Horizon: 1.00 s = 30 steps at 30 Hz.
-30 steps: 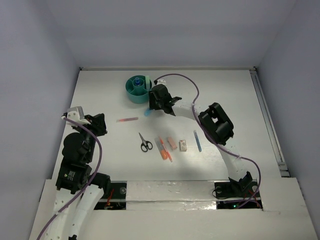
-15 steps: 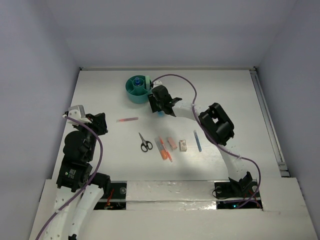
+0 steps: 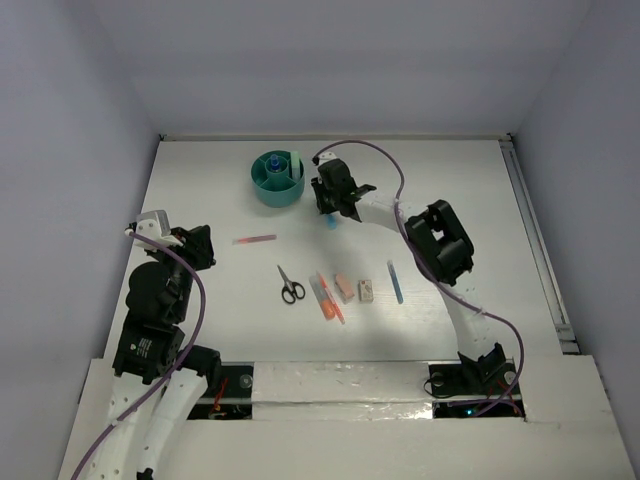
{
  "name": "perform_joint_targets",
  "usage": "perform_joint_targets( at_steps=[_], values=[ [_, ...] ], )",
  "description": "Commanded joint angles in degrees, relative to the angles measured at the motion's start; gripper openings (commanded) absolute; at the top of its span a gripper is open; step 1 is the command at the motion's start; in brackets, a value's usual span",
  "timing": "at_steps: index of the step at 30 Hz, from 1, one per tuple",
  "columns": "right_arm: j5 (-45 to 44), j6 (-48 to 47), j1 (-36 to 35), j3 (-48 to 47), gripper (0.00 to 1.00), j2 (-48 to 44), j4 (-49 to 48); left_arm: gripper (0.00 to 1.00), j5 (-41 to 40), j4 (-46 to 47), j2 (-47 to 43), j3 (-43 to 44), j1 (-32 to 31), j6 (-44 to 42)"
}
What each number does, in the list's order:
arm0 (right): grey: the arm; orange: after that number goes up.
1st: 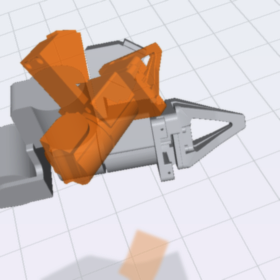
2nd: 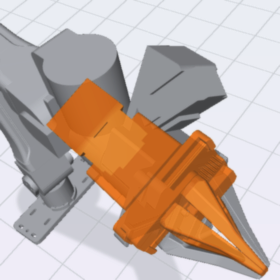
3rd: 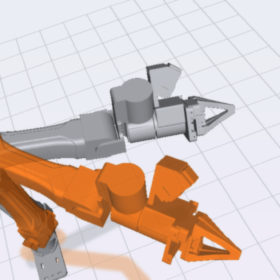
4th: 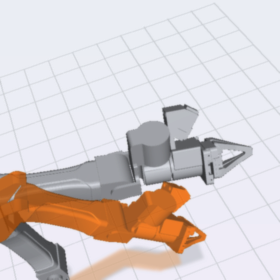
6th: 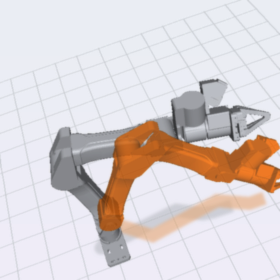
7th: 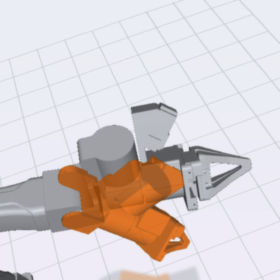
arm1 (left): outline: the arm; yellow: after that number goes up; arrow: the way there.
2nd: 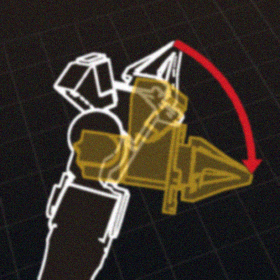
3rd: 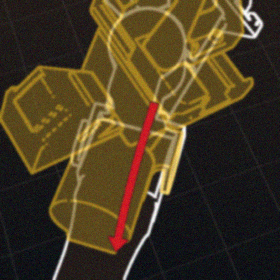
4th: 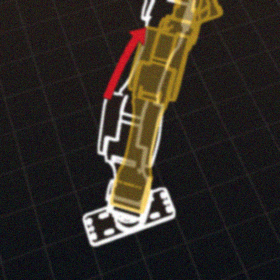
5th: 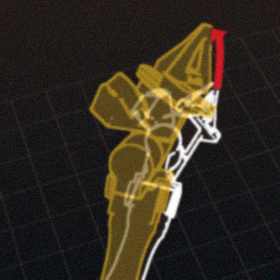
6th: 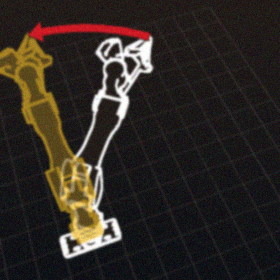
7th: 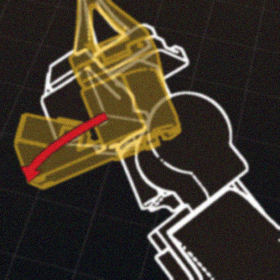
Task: Sort the stationery into containers
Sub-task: Pick up the pen from the center of the board, then place the pen in the storage box.
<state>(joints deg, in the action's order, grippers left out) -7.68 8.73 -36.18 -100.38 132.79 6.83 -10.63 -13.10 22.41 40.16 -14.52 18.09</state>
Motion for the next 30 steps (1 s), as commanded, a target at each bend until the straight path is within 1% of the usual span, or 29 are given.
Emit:
perform_joint_targets(
  at_steps=[1,3,4,5,6,7,9,10,13,15,18,20,23,27,30],
  values=[
    [0.39,-1.09,-0.55,-1.23,0.11,-0.5,1.87,0.12,0.26,2.56,0.26,0.53,-0.07,-0.33],
    [-0.14,-0.91,-0.03,1.13,0.09,-2.7,-0.23,0.12,0.35,2.64,0.0,0.53,-0.07,-0.33],
    [-0.23,-0.3,0.67,1.85,0.05,-3.84,-1.02,0.12,0.35,2.64,0.0,0.53,-0.07,-0.25],
    [-0.58,0.14,0.68,2.46,0.05,-6.55,-2.94,0.12,0.35,2.56,-0.09,0.53,-0.07,-0.24],
    [-0.49,0.49,0.68,4.64,0.04,-8.23,-4.62,0.12,0.35,2.56,-0.26,0.44,-0.07,-0.24],
    [-0.4,0.93,1.29,5.71,0.04,-9.82,-8.81,0.12,0.44,2.56,-0.35,0.44,-0.07,-0.33],
    [0.3,1.2,1.29,7.47,0.04,-14.04,-12.35,0.12,0.53,2.56,-0.44,0.44,-0.07,-0.25],
    [0.73,1.9,1.29,8.61,0.04,-15.1,-13.85,0.12,0.53,2.64,-0.53,0.44,-0.07,-0.33],
    [3.02,3.56,1.29,10.54,0.04,-17.83,-23.75,0.12,0.61,2.64,-0.7,0.44,-0.07,-0.33],
    [3.46,4.45,1.29,10.82,0.04,-18.36,-27.47,0.12,0.53,2.56,-0.97,0.44,-0.07,-0.25],
    [3.99,6.38,1.29,9.77,0.03,-17.57,-34.67,0.12,0.35,2.56,-0.79,0.44,-0.07,-0.33],
    [3.99,7.7,1.29,8.11,0.01,-15.73,-40.28,0.12,0.35,2.38,-0.71,0.44,-0.07,-0.33],
    [3.99,8.41,1.29,4.94,0.01,-11.7,-45.65,0.12,0.18,2.29,-0.88,0.53,-0.07,-0.24],
    [3.9,8.23,1.29,-3.83,0.01,-5.71,-46.82,0.12,-0.35,2.29,-0.44,0.62,-0.07,-0.33],
    [4.17,8.14,1.29,-6.4,0.0,-1.85,-48.92,0.12,-0.61,2.12,-0.62,0.53,-0.07,-0.42]
  ],
)
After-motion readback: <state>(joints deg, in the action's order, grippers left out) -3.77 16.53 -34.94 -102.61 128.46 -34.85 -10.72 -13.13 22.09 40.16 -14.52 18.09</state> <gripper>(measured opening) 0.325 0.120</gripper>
